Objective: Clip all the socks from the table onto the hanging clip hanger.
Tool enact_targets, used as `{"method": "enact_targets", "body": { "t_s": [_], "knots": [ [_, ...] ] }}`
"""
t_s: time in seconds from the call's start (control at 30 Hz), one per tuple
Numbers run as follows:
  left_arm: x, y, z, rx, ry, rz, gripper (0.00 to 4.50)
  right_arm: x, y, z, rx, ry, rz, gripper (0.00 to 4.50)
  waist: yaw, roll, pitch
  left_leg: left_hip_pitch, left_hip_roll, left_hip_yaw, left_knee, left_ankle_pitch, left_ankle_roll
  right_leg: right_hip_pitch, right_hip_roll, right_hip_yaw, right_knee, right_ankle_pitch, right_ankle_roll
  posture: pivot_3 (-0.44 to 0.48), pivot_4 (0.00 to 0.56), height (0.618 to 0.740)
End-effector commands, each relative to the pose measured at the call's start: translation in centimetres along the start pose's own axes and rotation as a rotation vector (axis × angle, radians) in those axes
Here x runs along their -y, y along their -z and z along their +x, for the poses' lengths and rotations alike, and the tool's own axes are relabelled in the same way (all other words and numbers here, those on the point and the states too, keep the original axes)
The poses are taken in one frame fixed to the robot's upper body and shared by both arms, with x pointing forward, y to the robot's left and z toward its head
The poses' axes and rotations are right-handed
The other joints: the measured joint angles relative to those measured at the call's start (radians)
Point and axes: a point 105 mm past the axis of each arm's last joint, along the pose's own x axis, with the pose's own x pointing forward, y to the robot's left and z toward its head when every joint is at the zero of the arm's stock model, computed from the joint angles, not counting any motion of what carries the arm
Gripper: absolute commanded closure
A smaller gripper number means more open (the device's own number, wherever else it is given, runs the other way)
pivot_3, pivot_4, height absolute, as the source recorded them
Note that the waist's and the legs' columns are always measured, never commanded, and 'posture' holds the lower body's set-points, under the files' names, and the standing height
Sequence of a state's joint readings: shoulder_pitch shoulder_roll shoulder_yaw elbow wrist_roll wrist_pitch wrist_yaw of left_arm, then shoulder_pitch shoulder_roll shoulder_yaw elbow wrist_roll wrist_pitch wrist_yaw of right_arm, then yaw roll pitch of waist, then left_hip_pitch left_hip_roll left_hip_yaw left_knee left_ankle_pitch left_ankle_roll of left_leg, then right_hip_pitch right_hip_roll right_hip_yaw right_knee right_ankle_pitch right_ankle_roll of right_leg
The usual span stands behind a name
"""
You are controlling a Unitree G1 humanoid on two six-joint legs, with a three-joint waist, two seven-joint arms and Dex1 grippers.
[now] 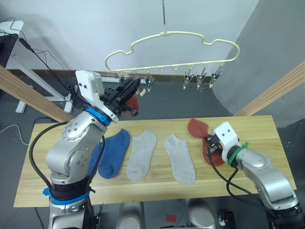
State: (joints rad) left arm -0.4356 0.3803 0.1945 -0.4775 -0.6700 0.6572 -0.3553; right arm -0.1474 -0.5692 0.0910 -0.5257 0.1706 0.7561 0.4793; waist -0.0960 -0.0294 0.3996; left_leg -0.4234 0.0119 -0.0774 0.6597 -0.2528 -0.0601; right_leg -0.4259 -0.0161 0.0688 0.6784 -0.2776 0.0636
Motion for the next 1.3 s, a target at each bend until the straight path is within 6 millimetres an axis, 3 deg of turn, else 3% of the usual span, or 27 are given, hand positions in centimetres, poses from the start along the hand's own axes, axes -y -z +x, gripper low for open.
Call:
{"method": "enact_targets", "body": {
  "t_s": [0.03,0.23,0.53,0.87,1.3],
  "knots": [
    [0.4,-2.0,0.0,0.056,0.029,-0.021,4.39,-2.4,-3.7,-0.3,0.135,-0.189,-0.075,4.5,0.001,0.0,0.0,0.0,0.0,0.0,0.0,0.0,0.0,0.0,0.0,0.0,0.0,0.0,0.0,-0.189,0.422,0.74],
    [0.2,-2.0,0.2,0.044,0.034,-0.085,4.39,-4.2,-7.1,0.2,0.261,-0.327,-0.104,4.5,0.004,-0.001,0.0,-0.002,0.0,0.0,0.001,0.0,0.0,0.0,-0.004,0.0,-0.002,0.003,-0.005,-0.189,0.423,0.74],
    [0.6,-2.1,0.1,0.026,0.058,-0.137,4.39,-6.2,-9.4,1.4,0.371,-0.41,-0.055,4.5,0.007,-0.001,0.001,-0.002,0.0,-0.001,0.001,0.0,0.0,0.0,-0.004,-0.001,-0.001,0.003,-0.005,-0.182,0.422,0.74],
    [0.8,-1.7,0.0,0.013,0.063,-0.152,4.39,-5.6,-10.9,3.3,0.429,-0.351,0.003,4.5,0.007,-0.001,0.001,-0.002,0.001,-0.001,0.001,0.0,0.0,-0.001,-0.004,-0.001,-0.001,0.003,-0.005,-0.179,0.421,0.74],
    [0.8,-1.3,-0.1,0.002,0.056,-0.159,4.39,-5.8,-12.2,3.2,0.486,-0.359,0.02,4.5,0.007,-0.001,0.001,-0.002,0.001,-0.001,0.001,0.0,0.0,-0.001,-0.004,-0.001,0.0,0.003,-0.005,-0.175,0.421,0.74]
  ]
}}
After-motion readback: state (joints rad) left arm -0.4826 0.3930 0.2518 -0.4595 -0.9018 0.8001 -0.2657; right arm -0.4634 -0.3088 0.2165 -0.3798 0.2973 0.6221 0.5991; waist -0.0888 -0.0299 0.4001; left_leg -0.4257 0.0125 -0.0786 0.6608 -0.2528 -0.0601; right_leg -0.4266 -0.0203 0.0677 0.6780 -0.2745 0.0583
